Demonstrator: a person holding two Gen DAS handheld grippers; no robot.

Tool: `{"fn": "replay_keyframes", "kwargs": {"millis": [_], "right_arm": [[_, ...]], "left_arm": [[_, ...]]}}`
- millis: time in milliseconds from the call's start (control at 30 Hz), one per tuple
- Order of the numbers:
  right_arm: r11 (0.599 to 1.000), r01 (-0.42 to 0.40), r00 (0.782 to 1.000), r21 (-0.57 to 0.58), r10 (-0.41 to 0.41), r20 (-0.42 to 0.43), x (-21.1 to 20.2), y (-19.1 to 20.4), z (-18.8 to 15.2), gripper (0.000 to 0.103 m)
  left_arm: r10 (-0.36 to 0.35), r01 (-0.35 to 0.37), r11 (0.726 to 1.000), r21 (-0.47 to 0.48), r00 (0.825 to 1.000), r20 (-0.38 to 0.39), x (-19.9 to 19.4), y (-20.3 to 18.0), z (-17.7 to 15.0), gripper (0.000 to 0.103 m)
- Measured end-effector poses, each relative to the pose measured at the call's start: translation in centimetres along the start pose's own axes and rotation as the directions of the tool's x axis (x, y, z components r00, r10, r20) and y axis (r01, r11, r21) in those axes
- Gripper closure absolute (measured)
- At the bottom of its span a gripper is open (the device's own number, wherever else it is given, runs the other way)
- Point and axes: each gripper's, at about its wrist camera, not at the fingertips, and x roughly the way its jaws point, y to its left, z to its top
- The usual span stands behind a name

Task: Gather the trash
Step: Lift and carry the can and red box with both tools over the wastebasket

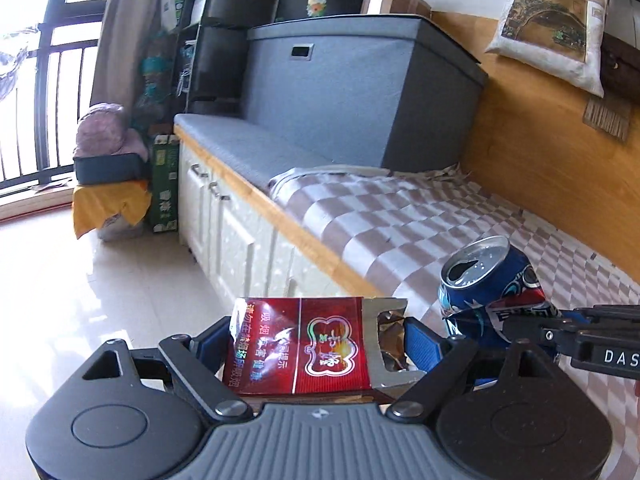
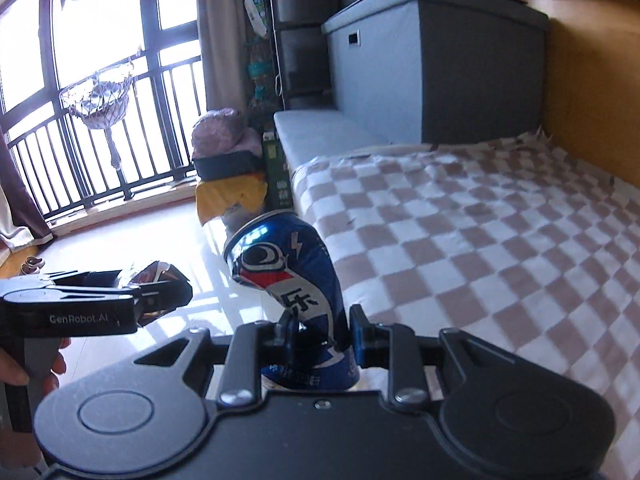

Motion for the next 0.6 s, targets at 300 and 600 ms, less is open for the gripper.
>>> {"fn": "replay_keyframes", "kwargs": {"millis": [300,600], "right_arm": [[0.999,0.008,0.997,0.045,-0.004,-0.079,0.8,3.2,-3.4,0.076],[0.996,0.037,0.989,0.075,-0.026,-0.142,2.8,2.3,-6.1,0.075]], "left_arm": [[0.006,-0.008,0.999,-0.040,0.998,-0.064,-0.2,2.0,-3.4,0.015],[-0.007,-0.006,0.996,-0.094,0.990,-0.138,1.9,3.7,-6.1,0.015]]}}
